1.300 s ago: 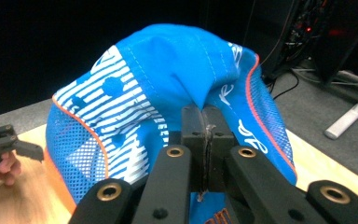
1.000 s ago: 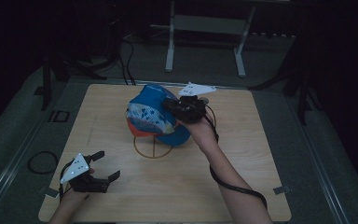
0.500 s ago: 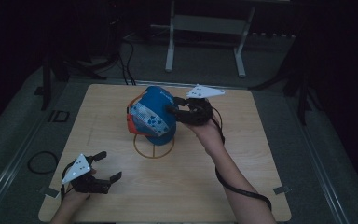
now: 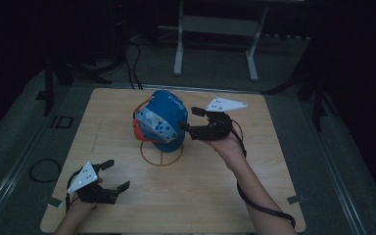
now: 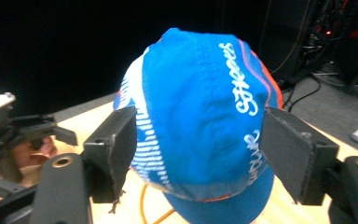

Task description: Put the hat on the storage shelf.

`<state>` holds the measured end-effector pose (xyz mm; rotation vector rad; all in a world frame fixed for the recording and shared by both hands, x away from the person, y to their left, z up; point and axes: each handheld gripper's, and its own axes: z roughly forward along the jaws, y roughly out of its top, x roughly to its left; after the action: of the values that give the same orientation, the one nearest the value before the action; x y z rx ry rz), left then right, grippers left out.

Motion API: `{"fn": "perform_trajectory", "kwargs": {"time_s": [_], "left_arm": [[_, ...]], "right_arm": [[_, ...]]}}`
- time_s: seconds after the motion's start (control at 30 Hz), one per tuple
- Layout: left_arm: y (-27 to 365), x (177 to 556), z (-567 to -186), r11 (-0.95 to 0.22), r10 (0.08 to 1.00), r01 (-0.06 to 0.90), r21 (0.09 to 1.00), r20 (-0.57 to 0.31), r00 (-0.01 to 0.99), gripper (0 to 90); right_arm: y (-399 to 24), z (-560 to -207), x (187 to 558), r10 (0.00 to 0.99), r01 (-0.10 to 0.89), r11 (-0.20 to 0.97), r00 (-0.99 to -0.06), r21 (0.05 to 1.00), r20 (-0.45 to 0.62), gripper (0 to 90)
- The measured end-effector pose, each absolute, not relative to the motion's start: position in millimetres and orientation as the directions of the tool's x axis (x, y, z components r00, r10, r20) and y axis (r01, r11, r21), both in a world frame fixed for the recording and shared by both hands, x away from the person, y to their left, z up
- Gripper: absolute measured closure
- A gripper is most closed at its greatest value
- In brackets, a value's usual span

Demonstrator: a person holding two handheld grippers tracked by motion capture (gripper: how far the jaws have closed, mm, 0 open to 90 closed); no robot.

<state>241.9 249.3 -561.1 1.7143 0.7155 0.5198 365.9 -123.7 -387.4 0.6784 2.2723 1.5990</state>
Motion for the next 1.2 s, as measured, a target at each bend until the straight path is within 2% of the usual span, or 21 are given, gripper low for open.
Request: {"fn": "perform_trajectory", "kwargs": {"time_s": [0.27, 0.47, 1.2], "left_arm": [[252, 240, -563, -0.158, 0.701, 0.200, 0.967, -0.033, 0.712, 2.2], [251, 240, -564, -0.162, 0.697, 0.202, 0.966, -0.033, 0.716, 2.2], [248, 241, -567, -0.181, 0.694, 0.229, 0.957, -0.041, 0.719, 2.2]], "right_arm": [[-132, -413, 355, 0.505, 0.217, 0.284, -0.862, 0.934, 0.047, 14.3], [-135, -437, 355, 0.499, 0.222, 0.325, -0.866, 0.919, 0.032, 14.0], [-159, -504, 354, 0.519, 0.278, 0.359, -0.853, 0.891, 0.057, 14.0]]}}
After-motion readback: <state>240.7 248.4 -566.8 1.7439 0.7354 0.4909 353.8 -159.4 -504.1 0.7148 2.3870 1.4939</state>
